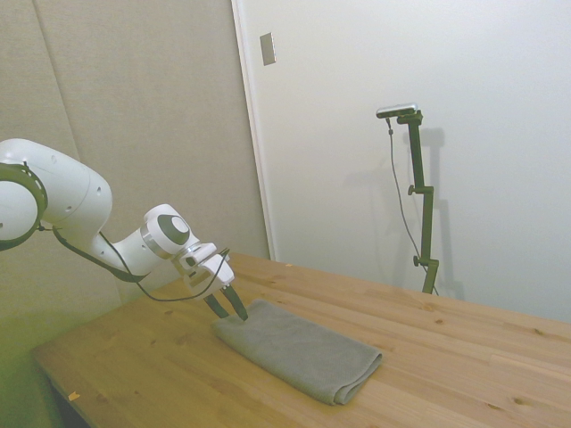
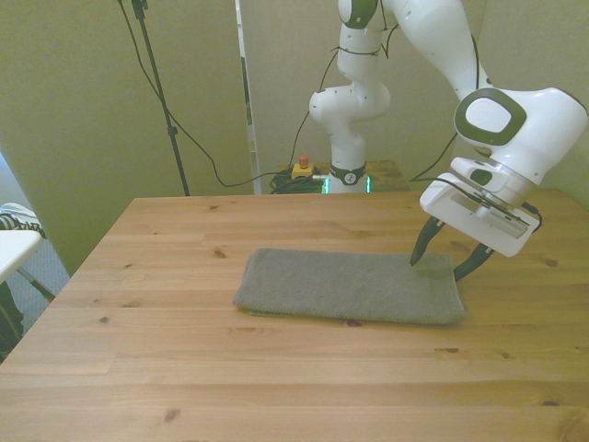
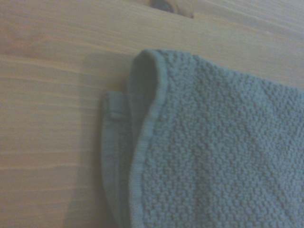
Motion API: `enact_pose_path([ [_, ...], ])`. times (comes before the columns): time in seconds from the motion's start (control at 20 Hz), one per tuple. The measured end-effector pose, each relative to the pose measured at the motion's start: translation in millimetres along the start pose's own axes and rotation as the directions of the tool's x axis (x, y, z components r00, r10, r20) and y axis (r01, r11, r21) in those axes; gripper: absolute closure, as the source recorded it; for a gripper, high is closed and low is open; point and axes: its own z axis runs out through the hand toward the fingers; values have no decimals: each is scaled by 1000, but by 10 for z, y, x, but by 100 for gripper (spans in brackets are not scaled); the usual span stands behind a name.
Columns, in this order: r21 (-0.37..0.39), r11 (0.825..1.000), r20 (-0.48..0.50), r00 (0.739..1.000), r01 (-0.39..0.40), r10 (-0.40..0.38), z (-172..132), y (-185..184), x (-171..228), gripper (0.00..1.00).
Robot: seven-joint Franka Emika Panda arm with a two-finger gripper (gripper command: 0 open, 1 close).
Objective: Fold the towel
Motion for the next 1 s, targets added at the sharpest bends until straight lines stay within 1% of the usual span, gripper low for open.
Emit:
enact_pose_path([
  [0.15, -10, 1000, -1, 1000, -14, 14, 79, 65, 93, 0],
  [0.2, -9, 1000, -5, 1000, -15, 15, 101, 80, 118, 100],
  [0.45, 11, 1000, -22, 1000, -13, 13, 166, 127, 189, 100],
  [0.8, 40, 999, -16, 1000, -8, 9, 173, 149, 159, 100],
  [1.0, 39, 999, -13, 1000, -4, 4, 196, 156, 131, 100],
])
